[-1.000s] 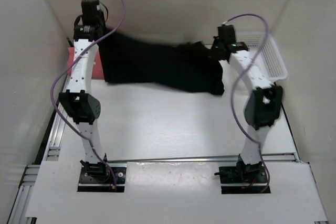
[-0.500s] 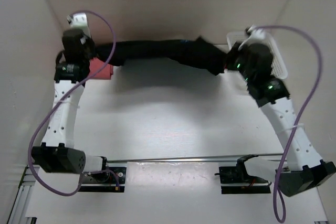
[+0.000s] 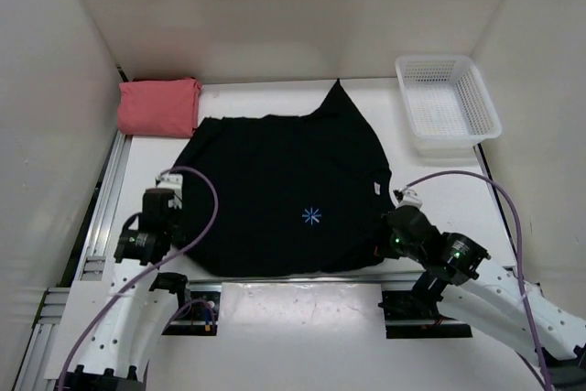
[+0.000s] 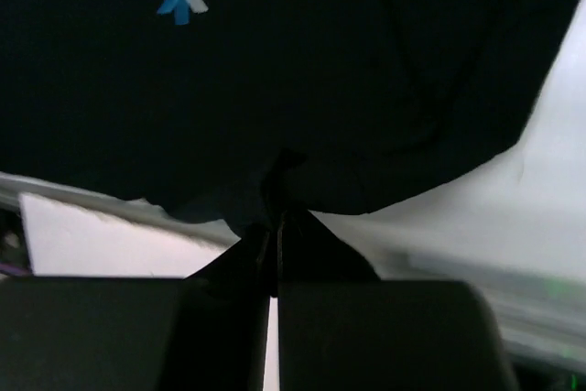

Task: Fold and stack the t-shirts
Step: Fold the flattened tshirt in 1/3 of the way

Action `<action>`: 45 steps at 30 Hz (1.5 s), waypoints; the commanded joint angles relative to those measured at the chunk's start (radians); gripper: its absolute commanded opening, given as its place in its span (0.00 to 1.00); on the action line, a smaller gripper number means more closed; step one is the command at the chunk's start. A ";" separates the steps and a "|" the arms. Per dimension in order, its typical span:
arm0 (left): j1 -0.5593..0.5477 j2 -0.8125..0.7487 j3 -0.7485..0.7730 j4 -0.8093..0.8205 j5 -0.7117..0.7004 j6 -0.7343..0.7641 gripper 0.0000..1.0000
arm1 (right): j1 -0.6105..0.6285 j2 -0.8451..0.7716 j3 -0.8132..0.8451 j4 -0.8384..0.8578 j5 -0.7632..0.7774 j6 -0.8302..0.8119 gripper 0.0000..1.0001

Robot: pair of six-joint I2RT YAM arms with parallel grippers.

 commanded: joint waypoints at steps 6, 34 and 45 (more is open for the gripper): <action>-0.005 -0.097 -0.129 -0.130 -0.071 -0.001 0.11 | 0.124 0.065 0.160 -0.107 0.292 0.164 0.00; 0.161 0.754 0.344 0.257 -0.126 -0.001 0.11 | -0.456 0.902 0.520 0.356 0.000 -0.445 0.00; 0.171 0.834 0.344 0.298 -0.220 -0.001 0.11 | -0.531 1.039 0.575 0.356 -0.064 -0.479 0.00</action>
